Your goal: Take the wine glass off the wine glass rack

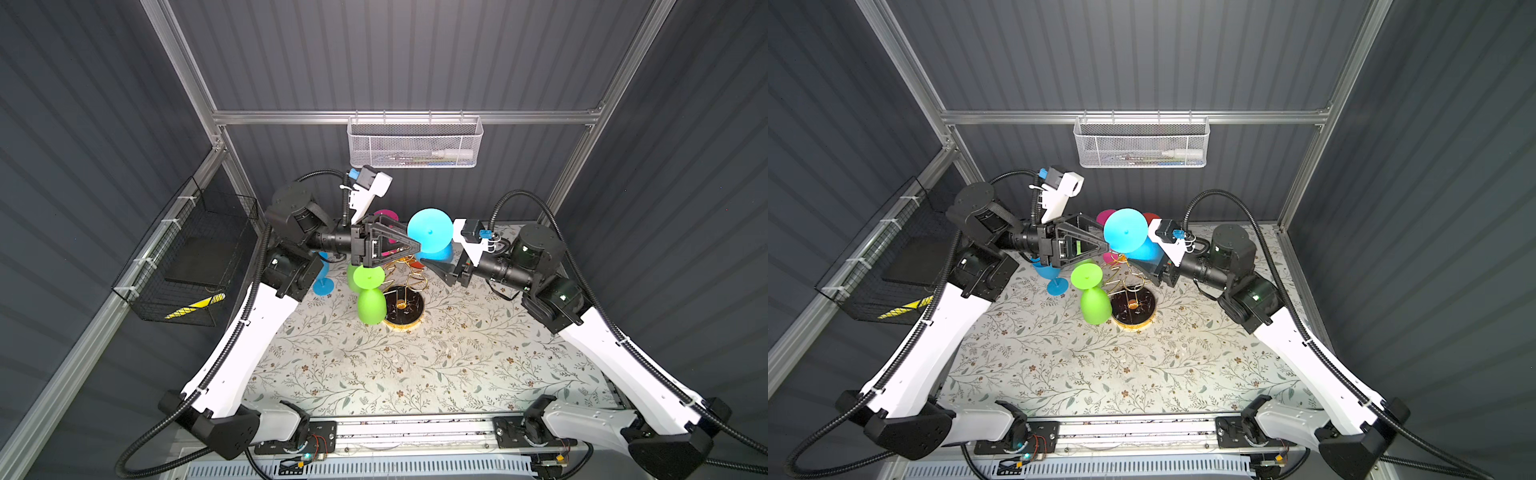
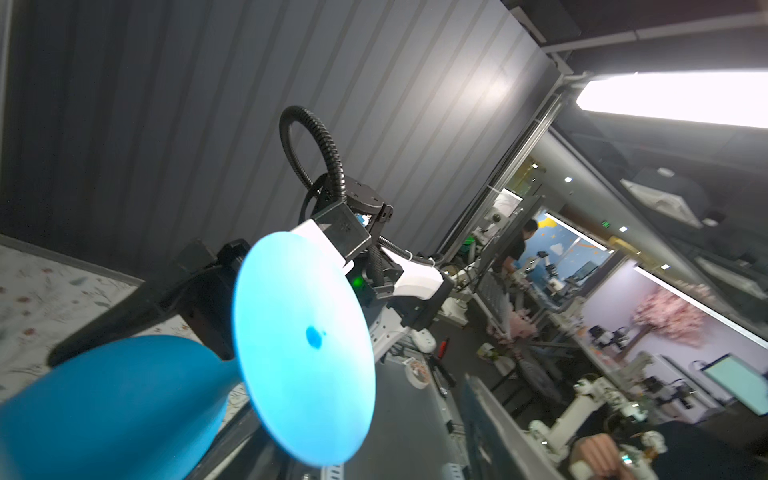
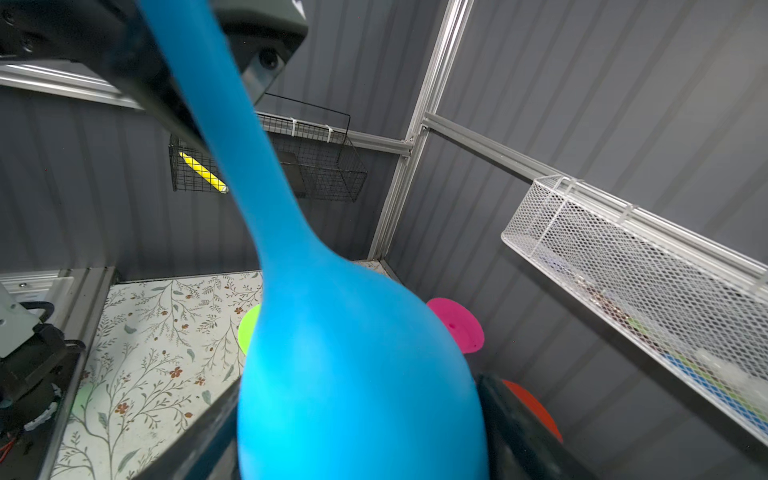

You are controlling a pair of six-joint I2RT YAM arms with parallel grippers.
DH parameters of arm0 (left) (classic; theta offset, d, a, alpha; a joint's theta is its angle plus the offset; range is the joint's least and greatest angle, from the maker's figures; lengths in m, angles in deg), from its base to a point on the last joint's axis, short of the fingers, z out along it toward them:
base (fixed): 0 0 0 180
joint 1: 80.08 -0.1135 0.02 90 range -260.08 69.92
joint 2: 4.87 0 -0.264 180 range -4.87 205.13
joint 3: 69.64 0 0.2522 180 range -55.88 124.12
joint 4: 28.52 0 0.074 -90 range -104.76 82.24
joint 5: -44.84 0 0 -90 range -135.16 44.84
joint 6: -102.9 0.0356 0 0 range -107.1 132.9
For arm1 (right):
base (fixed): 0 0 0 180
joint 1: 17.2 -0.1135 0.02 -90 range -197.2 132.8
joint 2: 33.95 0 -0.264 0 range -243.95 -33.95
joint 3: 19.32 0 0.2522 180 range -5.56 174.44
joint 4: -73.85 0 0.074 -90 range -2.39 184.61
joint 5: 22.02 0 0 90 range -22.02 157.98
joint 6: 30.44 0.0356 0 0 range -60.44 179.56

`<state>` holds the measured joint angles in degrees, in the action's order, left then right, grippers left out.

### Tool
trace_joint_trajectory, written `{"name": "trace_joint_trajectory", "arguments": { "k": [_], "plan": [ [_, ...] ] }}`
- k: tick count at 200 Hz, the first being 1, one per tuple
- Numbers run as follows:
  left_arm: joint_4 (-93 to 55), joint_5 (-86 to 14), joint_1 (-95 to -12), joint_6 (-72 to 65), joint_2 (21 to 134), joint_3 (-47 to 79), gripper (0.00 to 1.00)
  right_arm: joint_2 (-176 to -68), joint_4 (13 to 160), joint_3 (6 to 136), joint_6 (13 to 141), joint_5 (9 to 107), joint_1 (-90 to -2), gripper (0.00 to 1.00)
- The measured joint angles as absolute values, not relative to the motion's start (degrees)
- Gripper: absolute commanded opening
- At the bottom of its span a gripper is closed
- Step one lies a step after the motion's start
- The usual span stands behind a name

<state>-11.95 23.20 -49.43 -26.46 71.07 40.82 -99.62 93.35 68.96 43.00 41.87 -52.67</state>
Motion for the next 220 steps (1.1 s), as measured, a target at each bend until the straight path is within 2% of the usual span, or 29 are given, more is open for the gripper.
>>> {"name": "trace_joint_trajectory", "arguments": {
  "k": [25, 57, 100, 128, 170, 220],
  "plan": [
    [-6.05, 19.24, -49.43, -16.64, 66.46, 40.28, 0.79, -97.32, 95.36, 68.72, 46.79, 43.51, -52.64, 0.53],
    [0.27, 9.02, -49.43, -3.46, 60.16, 38.37, 0.82, -95.2, 98.01, 68.78, 51.33, 45.34, -52.6, 0.49],
    [0.29, -13.72, -49.43, 13.74, 52.19, 27.16, 0.78, -95.07, 105.09, 70.25, 56.56, 47.07, -52.6, 0.47],
    [-4.3, -23.09, -49.43, 23.68, 51.2, 20.1, 0.73, -95.38, 109.96, 72.76, 59.22, 47.62, -52.62, 0.45],
    [-12.43, -27.33, -49.43, 36.01, 52.27, 14.03, 0.65, -97.0, 116.17, 76.67, 62.02, 47.88, -52.67, 0.43],
    [-20.52, -24.32, -49.43, 44.23, 53.3, 13.57, 0.55, -101.61, 121.96, 81.09, 63.9, 47.92, -53.69, 0.43]
  ]
}}
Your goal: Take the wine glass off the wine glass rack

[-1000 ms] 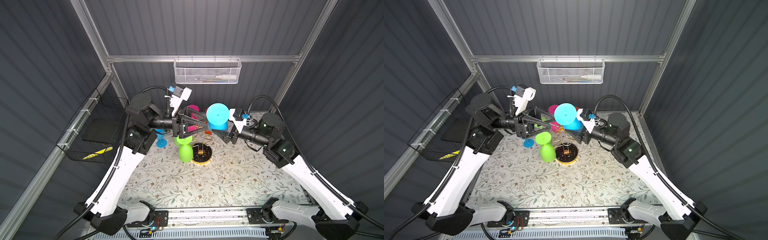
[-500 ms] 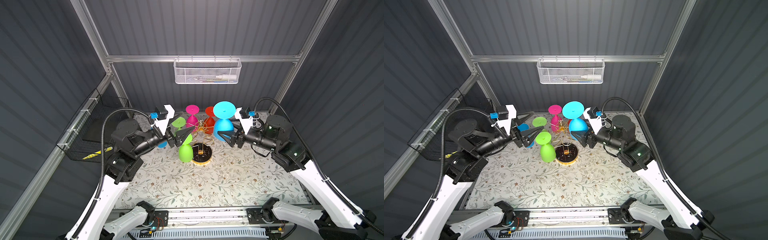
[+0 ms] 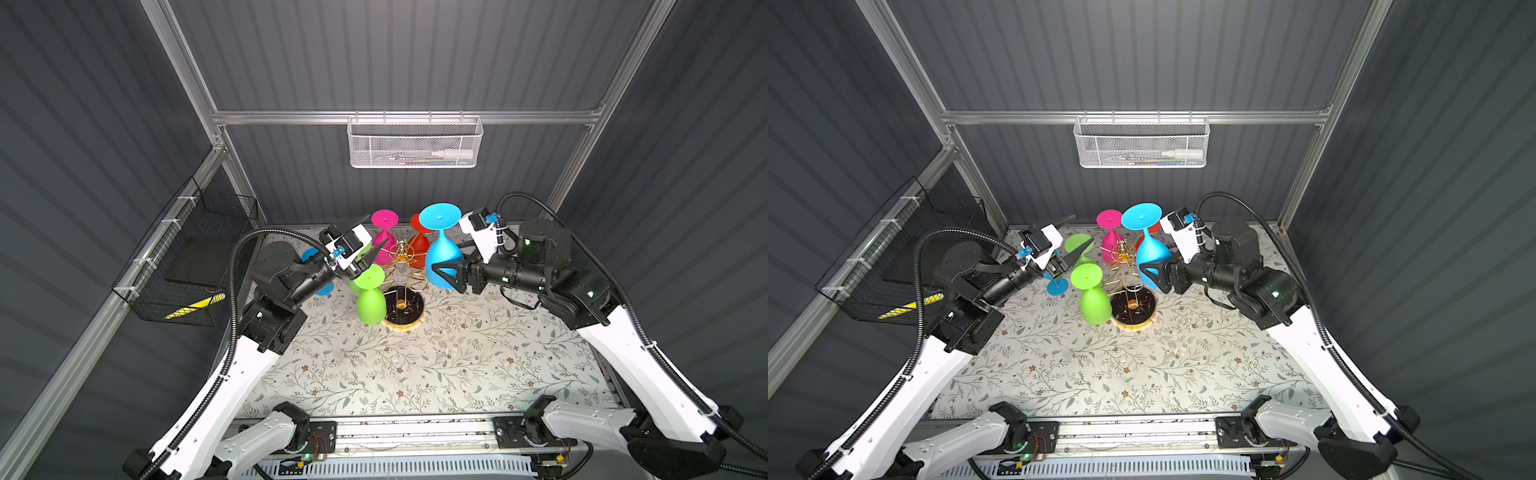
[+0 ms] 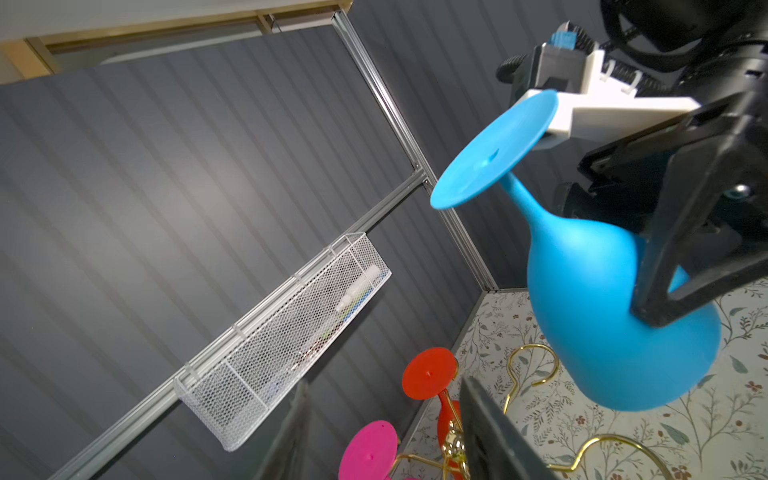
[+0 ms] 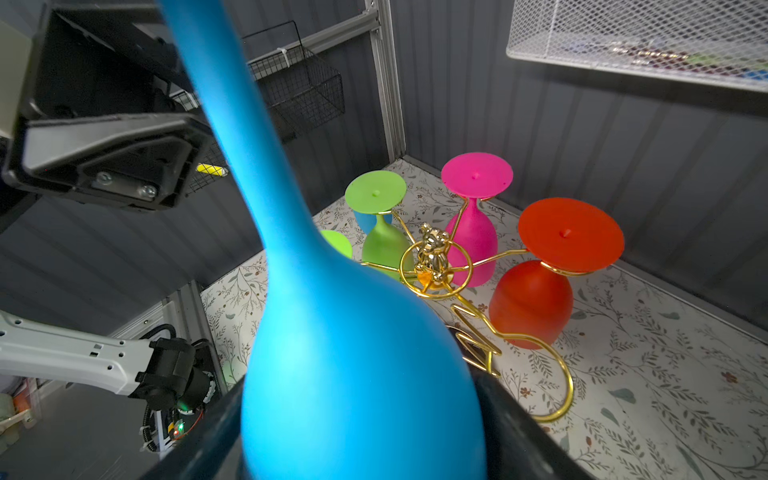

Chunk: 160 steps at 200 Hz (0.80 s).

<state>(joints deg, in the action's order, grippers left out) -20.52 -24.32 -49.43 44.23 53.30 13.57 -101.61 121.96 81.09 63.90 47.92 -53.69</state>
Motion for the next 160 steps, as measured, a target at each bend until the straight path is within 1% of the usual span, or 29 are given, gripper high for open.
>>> {"name": "trace_joint_trajectory", "arguments": {
  "k": [41, 77, 160],
  "plan": [
    [-23.91, -20.8, -49.43, 47.31, 54.57, 13.46, 0.52, -104.56, 125.68, 84.13, 64.29, 48.1, -55.6, 0.42],
    [-24.06, -18.02, -49.43, 48.93, 55.81, 13.46, 0.51, -105.78, 126.99, 85.77, 64.66, 48.05, -56.64, 0.41],
    [-25.19, -14.94, -49.36, 49.41, 57.12, 13.48, 0.49, -109.78, 130.03, 89.05, 64.71, 47.84, -58.9, 0.4]
  ]
}}
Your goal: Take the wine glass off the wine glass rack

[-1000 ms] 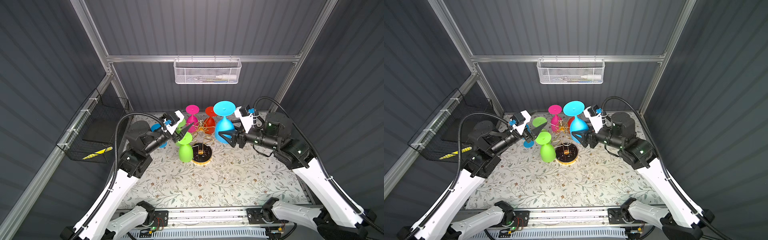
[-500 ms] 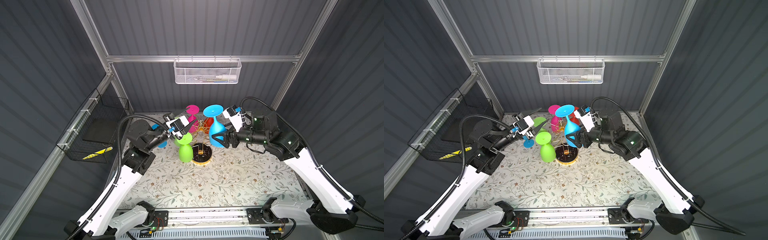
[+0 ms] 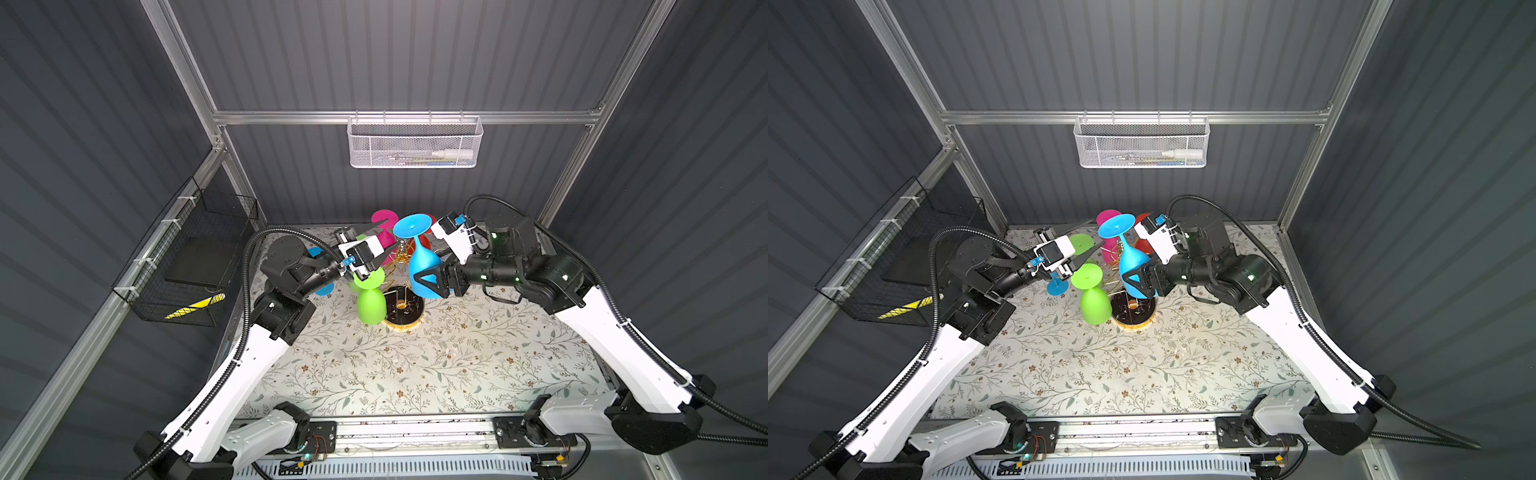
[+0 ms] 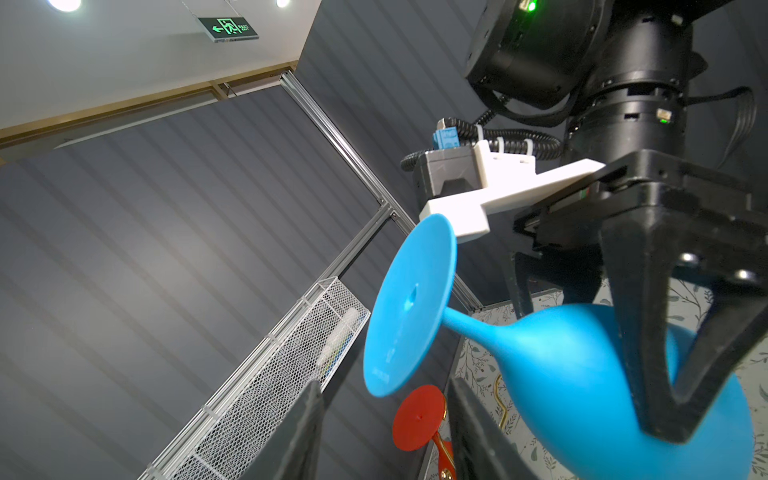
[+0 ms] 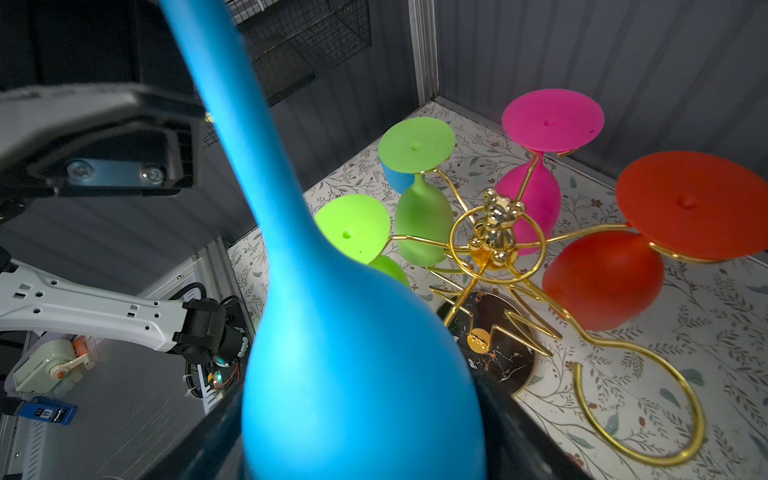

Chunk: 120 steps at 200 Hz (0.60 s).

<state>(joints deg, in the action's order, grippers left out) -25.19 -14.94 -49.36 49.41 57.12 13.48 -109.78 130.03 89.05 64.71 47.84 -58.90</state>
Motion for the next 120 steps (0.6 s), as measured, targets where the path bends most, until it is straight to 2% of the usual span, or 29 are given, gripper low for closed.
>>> {"name": "trace_joint_trajectory", "arguments": {
  "k": [68, 120],
  "plan": [
    [-25.15, -13.5, -49.36, 49.34, 58.15, 13.54, 0.37, -112.19, 132.48, 91.17, 64.71, 47.33, -60.21, 0.4],
    [-24.91, -12.95, -49.36, 49.74, 58.17, 14.13, 0.19, -112.34, 132.67, 91.58, 64.71, 46.94, -60.78, 0.44]
  ]
}}
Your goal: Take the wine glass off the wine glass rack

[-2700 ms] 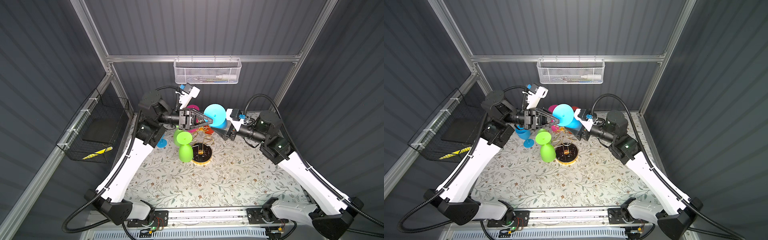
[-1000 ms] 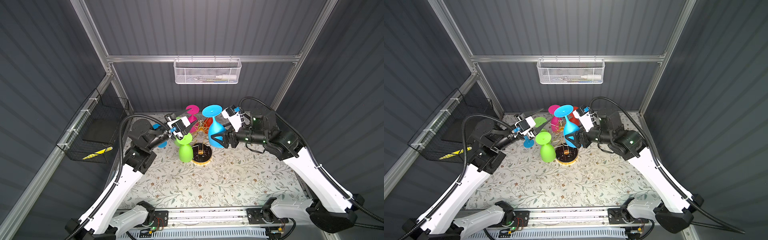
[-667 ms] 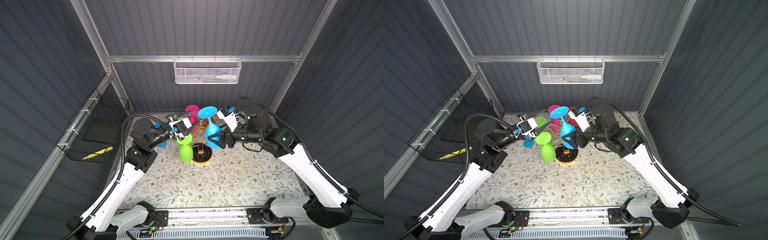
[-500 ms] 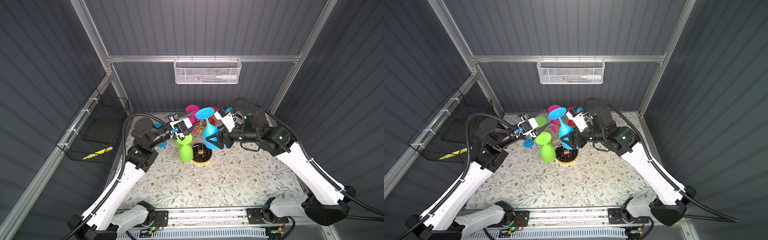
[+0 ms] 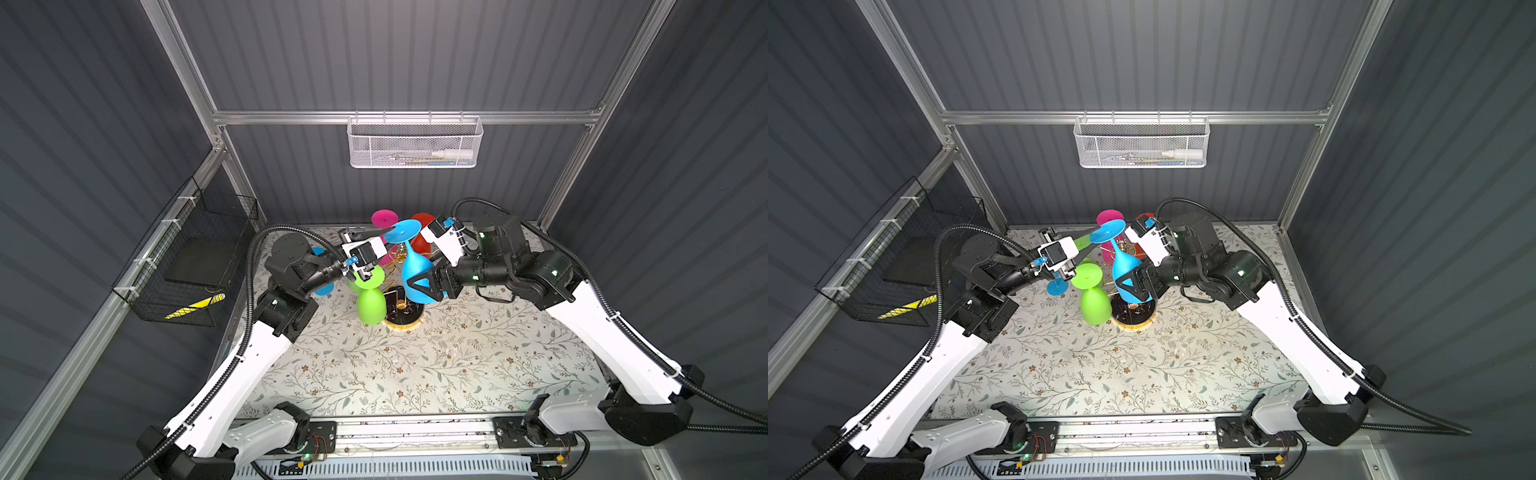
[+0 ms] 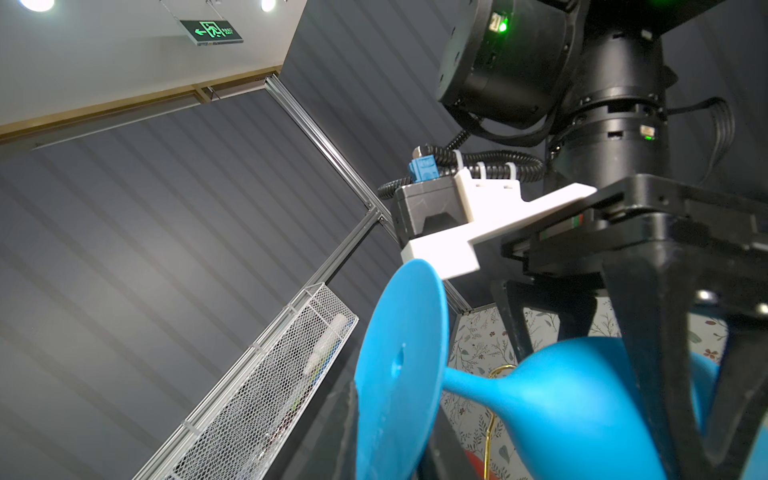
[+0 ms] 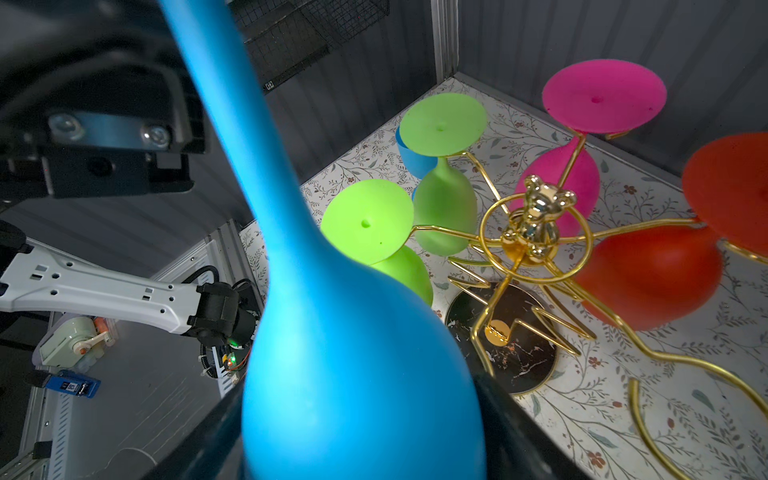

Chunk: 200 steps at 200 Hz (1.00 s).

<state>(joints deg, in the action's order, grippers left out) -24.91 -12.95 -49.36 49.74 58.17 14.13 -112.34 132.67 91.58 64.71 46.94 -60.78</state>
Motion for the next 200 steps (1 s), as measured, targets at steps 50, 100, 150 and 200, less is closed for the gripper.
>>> {"name": "trace_joint_trajectory", "arguments": {
  "k": [50, 100, 150, 200],
  "plan": [
    [-22.77, -14.96, -49.76, 52.14, 58.13, 14.18, 0.04, -111.68, 132.15, 91.69, 66.7, 46.55, -60.38, 0.57],
    [-22.55, -18.48, -49.71, 50.59, 55.84, 12.93, 0.0, -109.5, 129.2, 90.55, 68.05, 45.28, -60.25, 0.78],
    [-25.13, -25.91, -49.06, 39.62, 54.17, 8.17, 0.0, -103.82, 119.8, 81.75, 72.29, 39.4, -55.79, 0.89],
    [-28.06, -35.66, -49.04, 25.74, 50.02, 2.2, 0.0, -93.76, 107.23, 69.9, 79.42, 32.08, -49.34, 0.93]
  ]
}}
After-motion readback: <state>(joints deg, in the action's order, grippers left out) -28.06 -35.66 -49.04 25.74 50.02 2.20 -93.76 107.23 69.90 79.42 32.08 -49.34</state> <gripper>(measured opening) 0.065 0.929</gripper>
